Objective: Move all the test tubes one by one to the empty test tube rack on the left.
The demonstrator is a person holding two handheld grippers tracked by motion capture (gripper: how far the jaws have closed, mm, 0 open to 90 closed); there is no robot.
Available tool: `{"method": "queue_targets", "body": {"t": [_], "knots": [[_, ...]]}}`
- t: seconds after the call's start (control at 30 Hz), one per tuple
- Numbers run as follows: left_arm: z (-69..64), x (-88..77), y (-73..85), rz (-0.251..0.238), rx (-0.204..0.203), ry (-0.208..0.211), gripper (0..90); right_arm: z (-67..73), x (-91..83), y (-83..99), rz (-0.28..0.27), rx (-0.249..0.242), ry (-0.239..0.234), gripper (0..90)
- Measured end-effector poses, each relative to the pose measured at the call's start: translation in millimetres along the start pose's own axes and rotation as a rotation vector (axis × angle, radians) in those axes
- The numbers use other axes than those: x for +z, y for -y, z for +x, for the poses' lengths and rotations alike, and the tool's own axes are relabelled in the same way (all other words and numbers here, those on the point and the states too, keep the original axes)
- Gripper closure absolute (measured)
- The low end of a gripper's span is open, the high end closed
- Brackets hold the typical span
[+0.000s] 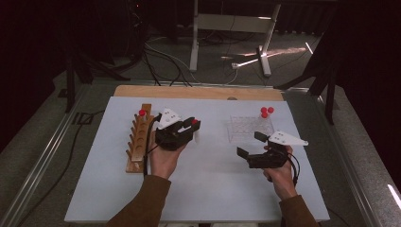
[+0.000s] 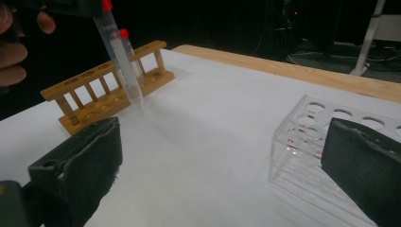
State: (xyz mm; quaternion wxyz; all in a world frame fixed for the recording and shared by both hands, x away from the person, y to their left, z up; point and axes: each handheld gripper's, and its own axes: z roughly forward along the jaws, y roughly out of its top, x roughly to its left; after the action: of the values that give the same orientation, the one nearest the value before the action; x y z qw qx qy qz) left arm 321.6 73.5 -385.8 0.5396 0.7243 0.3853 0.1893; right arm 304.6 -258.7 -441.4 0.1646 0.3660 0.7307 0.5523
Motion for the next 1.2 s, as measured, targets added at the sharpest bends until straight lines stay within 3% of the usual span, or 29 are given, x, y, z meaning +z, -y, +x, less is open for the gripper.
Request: {"method": "queue_targets", "body": {"t": [0.47,0.87,1.2], "knots": [[38.5,-27.0,-16.1,-0.032,0.017,-0.110,71.3,-2.0,-2.4,-0.3,-0.008,0.011,0.002,0.0],[71.7,-48.3,-19.0,-0.061,-0.018,-0.218,71.3,-1.8,-1.0,0.8,-0.014,0.026,-0.015,0.0],[91.4,-56.3,-13.6,-0.064,-0.046,-0.292,71.3,-1.4,-1.5,0.7,-0.022,0.026,-0.011,0.0]]}}
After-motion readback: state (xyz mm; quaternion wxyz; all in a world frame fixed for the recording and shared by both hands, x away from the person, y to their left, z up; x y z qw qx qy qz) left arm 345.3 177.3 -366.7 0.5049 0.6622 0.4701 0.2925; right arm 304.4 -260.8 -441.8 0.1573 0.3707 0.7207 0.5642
